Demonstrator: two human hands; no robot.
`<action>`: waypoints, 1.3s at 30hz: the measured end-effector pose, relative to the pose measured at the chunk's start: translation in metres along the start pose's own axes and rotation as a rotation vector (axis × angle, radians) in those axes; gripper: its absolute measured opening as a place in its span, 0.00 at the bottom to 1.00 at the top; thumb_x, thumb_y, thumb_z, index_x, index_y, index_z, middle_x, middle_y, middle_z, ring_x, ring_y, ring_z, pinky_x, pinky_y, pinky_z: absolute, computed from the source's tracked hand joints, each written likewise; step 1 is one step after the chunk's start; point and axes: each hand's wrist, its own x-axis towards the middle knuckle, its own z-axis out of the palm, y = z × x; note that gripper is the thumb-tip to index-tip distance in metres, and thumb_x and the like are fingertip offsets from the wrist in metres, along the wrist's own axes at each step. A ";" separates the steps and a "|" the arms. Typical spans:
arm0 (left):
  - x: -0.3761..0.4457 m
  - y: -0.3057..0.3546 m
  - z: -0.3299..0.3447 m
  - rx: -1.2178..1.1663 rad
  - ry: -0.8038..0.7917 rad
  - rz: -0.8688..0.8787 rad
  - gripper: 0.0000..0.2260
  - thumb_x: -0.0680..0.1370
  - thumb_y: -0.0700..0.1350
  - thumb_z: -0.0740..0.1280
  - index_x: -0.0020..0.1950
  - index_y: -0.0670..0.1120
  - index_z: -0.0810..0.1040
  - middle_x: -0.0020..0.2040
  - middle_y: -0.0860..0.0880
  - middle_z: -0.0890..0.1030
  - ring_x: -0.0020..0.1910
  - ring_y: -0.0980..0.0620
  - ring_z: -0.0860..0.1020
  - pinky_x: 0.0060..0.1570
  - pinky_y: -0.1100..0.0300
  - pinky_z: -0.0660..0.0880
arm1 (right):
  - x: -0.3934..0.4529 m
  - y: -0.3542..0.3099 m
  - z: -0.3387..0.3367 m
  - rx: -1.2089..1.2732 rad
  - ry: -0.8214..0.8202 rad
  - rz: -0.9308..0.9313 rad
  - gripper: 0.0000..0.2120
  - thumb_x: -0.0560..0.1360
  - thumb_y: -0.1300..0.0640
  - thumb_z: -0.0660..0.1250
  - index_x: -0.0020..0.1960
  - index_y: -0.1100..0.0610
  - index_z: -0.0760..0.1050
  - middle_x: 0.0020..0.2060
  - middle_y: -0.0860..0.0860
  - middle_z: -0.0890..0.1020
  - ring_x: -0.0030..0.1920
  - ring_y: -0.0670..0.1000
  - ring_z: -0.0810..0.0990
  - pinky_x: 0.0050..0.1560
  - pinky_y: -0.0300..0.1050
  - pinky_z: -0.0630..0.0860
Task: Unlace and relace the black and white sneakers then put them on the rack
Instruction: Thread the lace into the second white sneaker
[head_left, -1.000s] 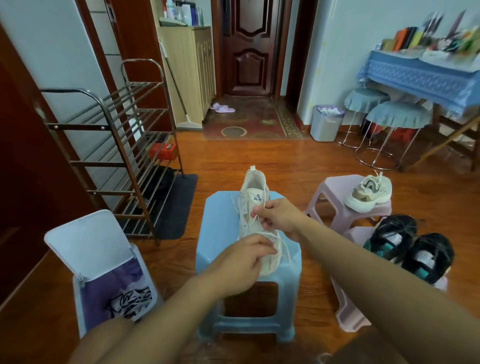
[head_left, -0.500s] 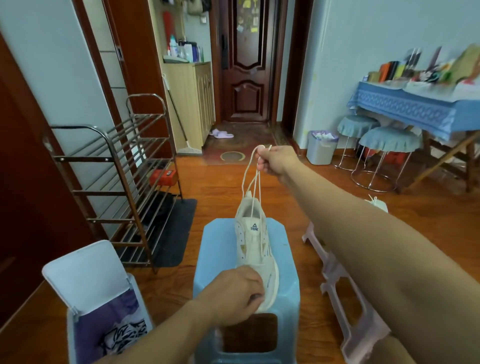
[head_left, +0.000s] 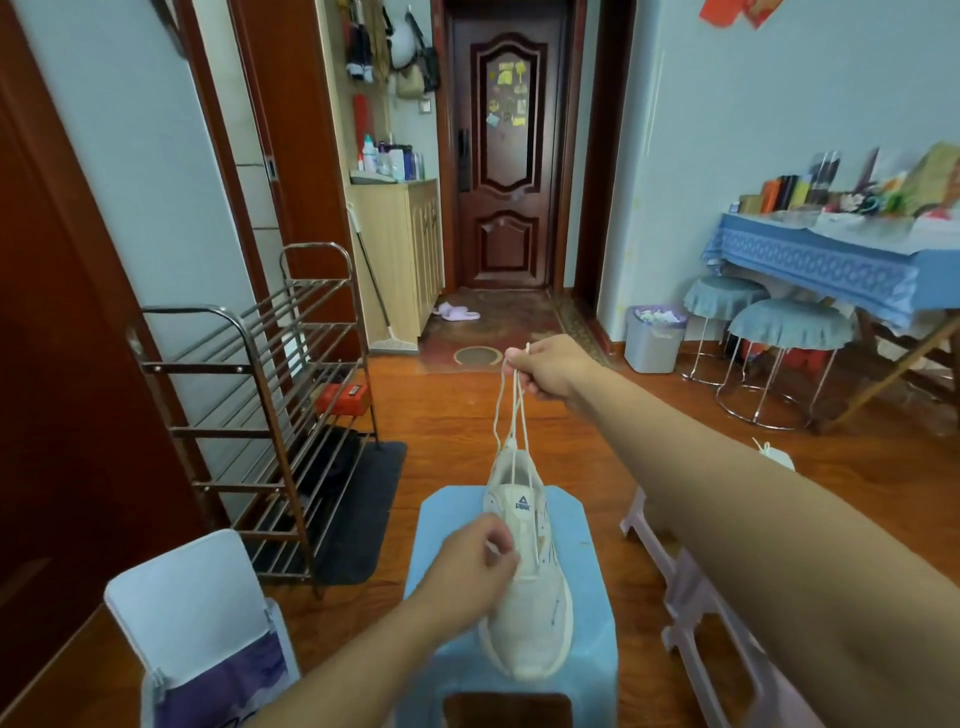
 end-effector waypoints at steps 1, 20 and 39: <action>0.009 0.015 -0.008 -0.065 0.140 -0.038 0.03 0.79 0.44 0.69 0.51 0.50 0.76 0.49 0.47 0.81 0.43 0.55 0.78 0.42 0.58 0.79 | -0.005 -0.003 0.000 -0.011 -0.027 -0.007 0.13 0.82 0.52 0.66 0.45 0.59 0.83 0.27 0.47 0.75 0.25 0.44 0.70 0.31 0.37 0.70; 0.053 0.239 -0.154 -0.573 0.238 -0.108 0.11 0.86 0.42 0.57 0.46 0.46 0.74 0.32 0.50 0.75 0.34 0.50 0.78 0.43 0.57 0.75 | -0.063 -0.121 -0.045 0.375 0.025 0.013 0.17 0.86 0.52 0.54 0.41 0.55 0.71 0.28 0.50 0.75 0.29 0.50 0.72 0.46 0.48 0.75; 0.021 0.378 -0.221 -0.406 0.455 0.400 0.11 0.84 0.38 0.56 0.52 0.41 0.78 0.37 0.46 0.77 0.36 0.50 0.76 0.37 0.58 0.75 | -0.117 -0.255 -0.069 0.175 0.122 -0.527 0.12 0.82 0.57 0.53 0.49 0.56 0.75 0.31 0.49 0.70 0.32 0.47 0.68 0.34 0.42 0.69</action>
